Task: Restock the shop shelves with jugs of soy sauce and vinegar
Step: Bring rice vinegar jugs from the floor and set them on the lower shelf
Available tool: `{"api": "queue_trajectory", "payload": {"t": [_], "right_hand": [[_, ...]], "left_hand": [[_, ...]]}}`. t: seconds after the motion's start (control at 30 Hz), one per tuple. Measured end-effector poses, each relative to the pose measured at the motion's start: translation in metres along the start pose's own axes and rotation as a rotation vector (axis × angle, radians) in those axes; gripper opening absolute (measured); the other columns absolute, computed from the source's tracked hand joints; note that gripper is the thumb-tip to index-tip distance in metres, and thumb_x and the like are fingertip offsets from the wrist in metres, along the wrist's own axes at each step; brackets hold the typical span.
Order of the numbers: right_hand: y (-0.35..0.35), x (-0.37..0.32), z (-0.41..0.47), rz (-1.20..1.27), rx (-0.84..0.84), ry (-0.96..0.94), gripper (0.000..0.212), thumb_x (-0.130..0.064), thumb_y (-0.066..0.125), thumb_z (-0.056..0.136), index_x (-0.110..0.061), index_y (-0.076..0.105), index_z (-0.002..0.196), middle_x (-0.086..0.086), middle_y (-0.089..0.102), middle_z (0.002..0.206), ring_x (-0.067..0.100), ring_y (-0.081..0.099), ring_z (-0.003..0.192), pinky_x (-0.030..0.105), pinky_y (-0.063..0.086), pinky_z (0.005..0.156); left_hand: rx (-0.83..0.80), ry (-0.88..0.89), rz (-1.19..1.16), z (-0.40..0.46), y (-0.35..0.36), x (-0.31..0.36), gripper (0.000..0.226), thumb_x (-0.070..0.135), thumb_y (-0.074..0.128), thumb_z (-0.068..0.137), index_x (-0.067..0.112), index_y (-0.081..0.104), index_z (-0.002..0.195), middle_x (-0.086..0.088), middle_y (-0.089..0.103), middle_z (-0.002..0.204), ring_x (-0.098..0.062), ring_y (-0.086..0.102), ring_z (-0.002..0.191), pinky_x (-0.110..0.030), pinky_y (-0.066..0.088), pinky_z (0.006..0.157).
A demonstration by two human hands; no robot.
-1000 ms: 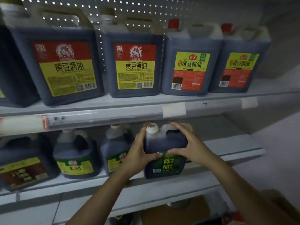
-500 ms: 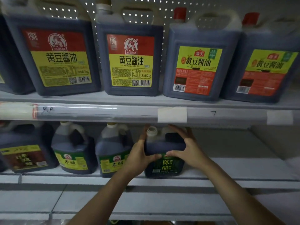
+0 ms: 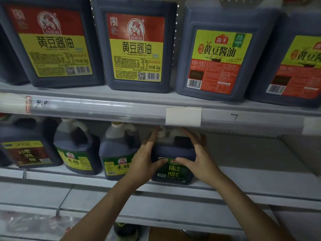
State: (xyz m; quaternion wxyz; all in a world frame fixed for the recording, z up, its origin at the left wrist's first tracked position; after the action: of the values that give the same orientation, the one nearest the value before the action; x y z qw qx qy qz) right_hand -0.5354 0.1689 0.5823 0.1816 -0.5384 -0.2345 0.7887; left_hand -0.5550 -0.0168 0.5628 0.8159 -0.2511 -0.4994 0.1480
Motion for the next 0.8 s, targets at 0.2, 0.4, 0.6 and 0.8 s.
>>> {"api": "queue_trajectory", "payload": {"t": [0.2, 0.4, 0.6, 0.8], "right_hand": [[-0.007, 0.009, 0.025, -0.125, -0.076, -0.029, 0.095, -0.032, 0.087, 0.081, -0.041, 0.030, 0.155, -0.003, 0.029, 0.156, 0.017, 0.034, 0.146, 0.044, 0.036, 0.120], [0.001, 0.001, 0.017, -0.087, -0.109, -0.074, 0.094, -0.019, 0.083, 0.086, -0.048, 0.029, 0.157, -0.013, 0.026, 0.165, -0.001, 0.022, 0.152, 0.035, 0.027, 0.126], [0.006, -0.004, 0.013, 0.056, -0.133, -0.029, 0.086, -0.009, 0.074, 0.094, -0.059, 0.033, 0.151, -0.031, 0.036, 0.159, -0.005, 0.032, 0.148, 0.026, 0.028, 0.124], [0.009, -0.007, 0.012, 0.028, -0.150, -0.013, 0.084, -0.012, 0.071, 0.096, -0.050, 0.027, 0.157, -0.044, 0.031, 0.153, -0.015, 0.029, 0.144, 0.011, 0.025, 0.118]], "left_hand": [[0.127, 0.029, 0.131, -0.011, -0.004, 0.016, 0.109, 0.030, 0.079, 0.089, 0.048, -0.001, 0.161, -0.002, 0.035, 0.160, -0.024, 0.045, 0.140, -0.047, 0.049, 0.109], [0.095, 0.034, 0.216, -0.019, 0.000, 0.015, 0.094, 0.032, 0.073, 0.092, 0.045, 0.011, 0.161, -0.012, 0.038, 0.149, -0.034, 0.048, 0.132, -0.049, 0.052, 0.099], [0.078, 0.020, 0.206, -0.015, -0.002, 0.016, 0.097, 0.029, 0.071, 0.093, 0.053, 0.004, 0.159, -0.013, 0.038, 0.151, -0.035, 0.051, 0.131, -0.050, 0.052, 0.099], [0.063, -0.010, 0.226, -0.012, -0.001, 0.015, 0.098, 0.030, 0.069, 0.094, 0.055, -0.001, 0.157, -0.015, 0.042, 0.149, -0.035, 0.056, 0.125, -0.053, 0.054, 0.096]]}}
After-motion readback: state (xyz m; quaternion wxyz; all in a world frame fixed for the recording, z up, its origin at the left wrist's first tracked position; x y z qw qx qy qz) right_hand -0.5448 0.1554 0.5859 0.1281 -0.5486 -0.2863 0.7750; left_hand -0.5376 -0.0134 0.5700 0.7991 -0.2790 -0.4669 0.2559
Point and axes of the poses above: each hand's wrist, its own z-axis towards the middle knuckle, its own y-axis out of the palm, x = y × z, the point moved 10 cm from there along z, towards the middle knuckle
